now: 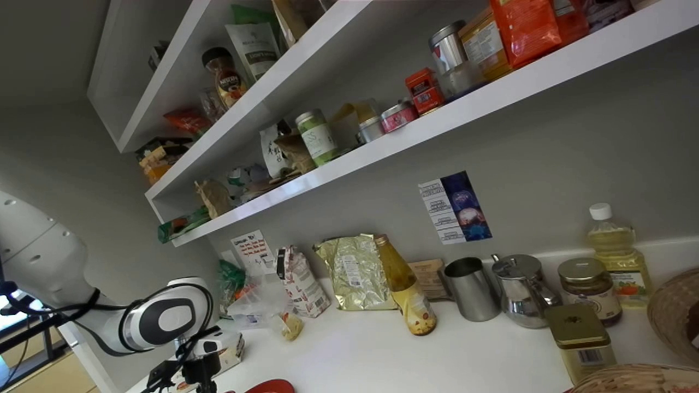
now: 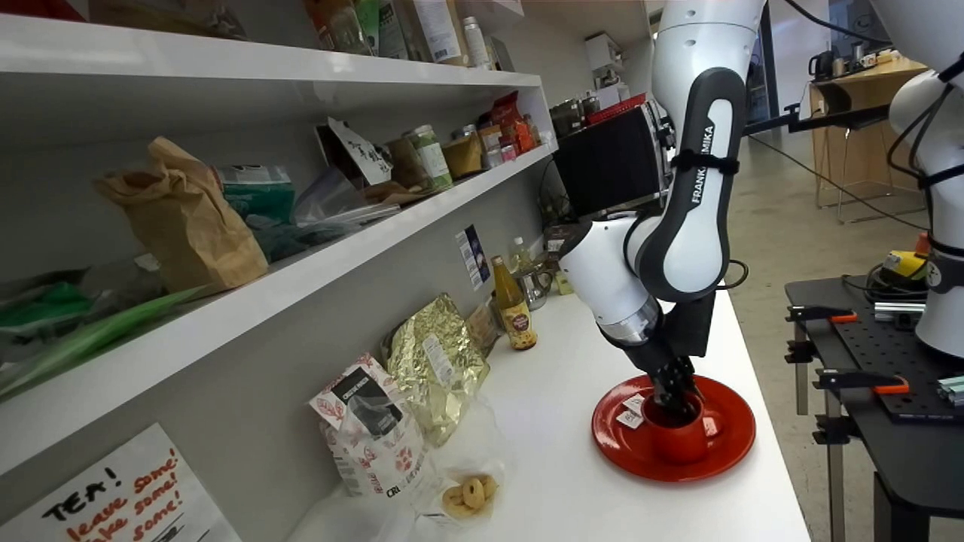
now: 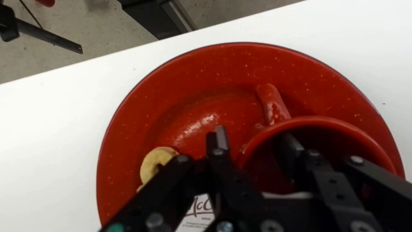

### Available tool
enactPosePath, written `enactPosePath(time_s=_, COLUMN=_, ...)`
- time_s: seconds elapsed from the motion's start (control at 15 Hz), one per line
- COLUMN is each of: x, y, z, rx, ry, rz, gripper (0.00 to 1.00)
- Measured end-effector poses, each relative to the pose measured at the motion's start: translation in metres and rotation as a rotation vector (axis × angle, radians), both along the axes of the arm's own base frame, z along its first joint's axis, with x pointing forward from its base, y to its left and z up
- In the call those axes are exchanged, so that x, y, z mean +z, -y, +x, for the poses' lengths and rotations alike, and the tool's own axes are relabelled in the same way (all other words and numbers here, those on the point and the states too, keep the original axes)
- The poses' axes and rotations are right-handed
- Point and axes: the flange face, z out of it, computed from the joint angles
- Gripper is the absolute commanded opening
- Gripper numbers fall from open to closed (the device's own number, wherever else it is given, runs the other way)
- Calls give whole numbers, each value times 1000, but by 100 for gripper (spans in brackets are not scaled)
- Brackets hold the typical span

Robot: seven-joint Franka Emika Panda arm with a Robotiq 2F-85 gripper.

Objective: Put the red mug on the red plate.

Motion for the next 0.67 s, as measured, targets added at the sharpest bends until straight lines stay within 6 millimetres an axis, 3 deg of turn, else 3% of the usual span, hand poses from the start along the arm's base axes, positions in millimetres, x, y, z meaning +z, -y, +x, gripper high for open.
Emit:
enactPosePath(time_s=0.07, x=0, y=0, z=0, rx=0, ry=0, rz=0, gripper=42)
enactPosePath(time_s=0.13, x=0, y=1, z=0, rx=-1, ry=1, rz=0, gripper=67)
enactPosePath(time_s=0.2, x=0, y=1, z=0, rx=-1, ry=1, rz=0, gripper=69)
enactPosePath(time_s=0.33, x=0, y=1, z=0, rx=-2, ry=1, rz=0, gripper=81)
enactPosePath(time_s=0.4, x=1, y=2, z=1, rx=-5, ry=5, rz=0, gripper=63)
enactPosePath(time_s=0.53, x=7, y=6, z=7, rx=-16, ry=23, rz=2, gripper=78)
enactPosePath(time_s=0.67, x=13, y=8, z=9, rx=-21, ry=36, rz=4, gripper=81)
